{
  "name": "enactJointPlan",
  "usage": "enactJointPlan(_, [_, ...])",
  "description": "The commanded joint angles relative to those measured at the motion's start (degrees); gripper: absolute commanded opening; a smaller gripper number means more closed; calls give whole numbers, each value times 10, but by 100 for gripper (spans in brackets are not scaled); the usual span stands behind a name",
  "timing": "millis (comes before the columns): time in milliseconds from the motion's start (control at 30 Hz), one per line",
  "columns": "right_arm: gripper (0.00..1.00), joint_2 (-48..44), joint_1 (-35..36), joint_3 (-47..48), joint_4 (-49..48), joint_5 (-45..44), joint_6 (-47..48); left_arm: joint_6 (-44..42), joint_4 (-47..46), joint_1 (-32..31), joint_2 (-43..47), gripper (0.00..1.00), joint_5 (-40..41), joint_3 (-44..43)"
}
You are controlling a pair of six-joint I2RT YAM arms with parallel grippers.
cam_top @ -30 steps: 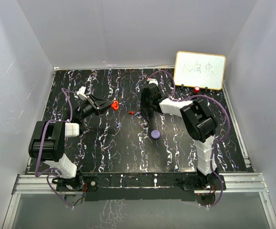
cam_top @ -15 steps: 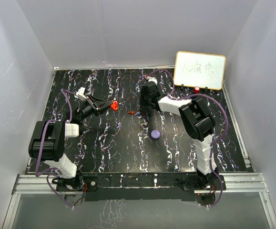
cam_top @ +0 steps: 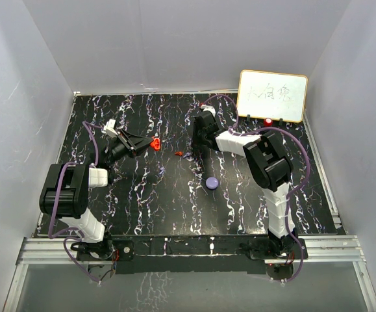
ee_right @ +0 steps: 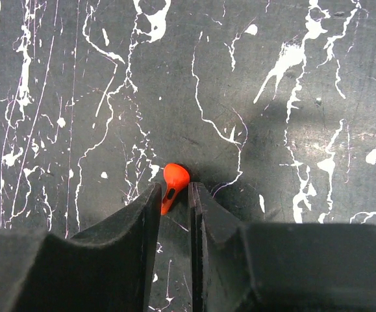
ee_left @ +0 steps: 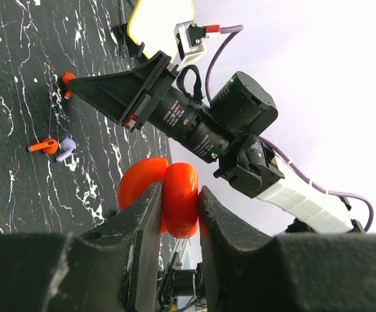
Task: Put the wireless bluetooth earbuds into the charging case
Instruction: Pick up the earbud from the center of the board.
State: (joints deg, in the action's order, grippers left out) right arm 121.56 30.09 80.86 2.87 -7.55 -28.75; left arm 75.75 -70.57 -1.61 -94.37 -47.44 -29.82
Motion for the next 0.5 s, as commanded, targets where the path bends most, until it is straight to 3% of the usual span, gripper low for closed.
enactJointPlan(0, [22,3,-5,24,-8,-6,-8,0,-33,4,2,0,-10,6])
enactJointPlan(467, [16,10,-9,34,-8,-3,-9,3,-38,4,-1,0,-11,6])
